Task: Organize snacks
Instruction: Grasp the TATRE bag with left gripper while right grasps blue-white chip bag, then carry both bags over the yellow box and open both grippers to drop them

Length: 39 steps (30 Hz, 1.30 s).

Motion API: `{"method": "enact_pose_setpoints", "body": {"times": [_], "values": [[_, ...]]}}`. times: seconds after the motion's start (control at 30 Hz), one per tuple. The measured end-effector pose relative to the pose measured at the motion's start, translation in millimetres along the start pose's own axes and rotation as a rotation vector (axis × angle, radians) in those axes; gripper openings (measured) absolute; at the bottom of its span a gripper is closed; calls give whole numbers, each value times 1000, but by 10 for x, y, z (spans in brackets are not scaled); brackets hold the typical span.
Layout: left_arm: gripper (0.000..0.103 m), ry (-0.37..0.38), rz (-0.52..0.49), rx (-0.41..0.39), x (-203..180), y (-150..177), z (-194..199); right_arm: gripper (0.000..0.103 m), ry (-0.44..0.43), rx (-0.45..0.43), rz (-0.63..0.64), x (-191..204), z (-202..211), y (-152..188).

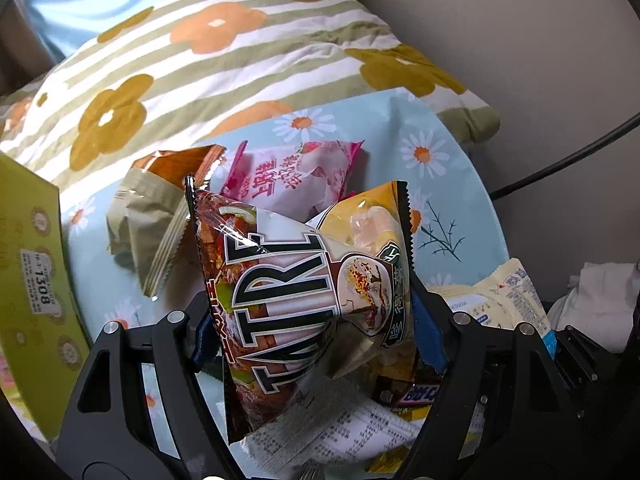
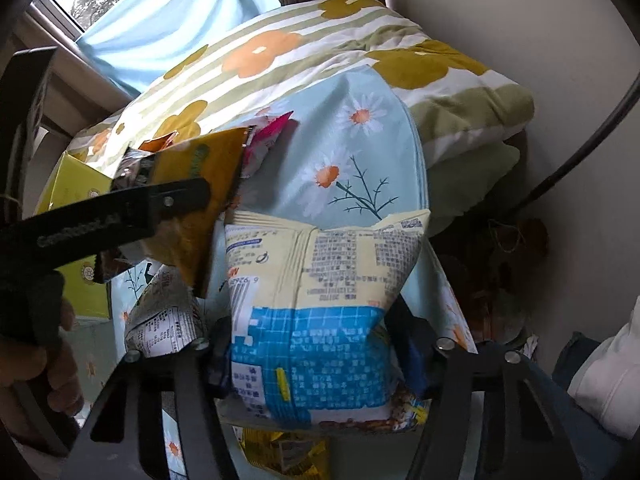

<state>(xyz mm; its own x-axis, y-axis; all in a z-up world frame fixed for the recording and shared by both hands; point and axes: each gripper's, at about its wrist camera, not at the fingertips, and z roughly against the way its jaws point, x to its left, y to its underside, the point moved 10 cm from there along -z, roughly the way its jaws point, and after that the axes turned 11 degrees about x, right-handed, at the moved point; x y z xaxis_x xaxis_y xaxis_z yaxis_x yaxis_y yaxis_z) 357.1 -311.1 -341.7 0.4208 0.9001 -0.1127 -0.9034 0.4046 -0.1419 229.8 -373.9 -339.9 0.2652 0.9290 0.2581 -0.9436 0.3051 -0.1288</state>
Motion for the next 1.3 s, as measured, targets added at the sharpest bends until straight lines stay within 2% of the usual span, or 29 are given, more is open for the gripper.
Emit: {"method": "enact_pose_setpoints", "body": {"times": [0.17,0.27,0.4,0.57,0.7,0.97,1.3], "values": [[75,-1,5,-44,55,36,257,56,2,-38,-14,10,156,27],[75,5,20,-95,127,42,529,55,15,-63,4,49,268,-1],[75,-1,69,-179,341,52,988,53,22,-115,54,180,497,-96],[75,-22,143,-274,796,167,1522,53,30,-182,154,537,786,-264],[75,-43,202,-336,1320,341,1891,53,18,-242,198,959,992,-383],[75,-81,332,-390,2478,785,2340,53,-40,-298,295,2025,1152,-431],[75,-114,451,-392,3815,1265,2465,53,-107,-295,430,3446,833,-435]]}}
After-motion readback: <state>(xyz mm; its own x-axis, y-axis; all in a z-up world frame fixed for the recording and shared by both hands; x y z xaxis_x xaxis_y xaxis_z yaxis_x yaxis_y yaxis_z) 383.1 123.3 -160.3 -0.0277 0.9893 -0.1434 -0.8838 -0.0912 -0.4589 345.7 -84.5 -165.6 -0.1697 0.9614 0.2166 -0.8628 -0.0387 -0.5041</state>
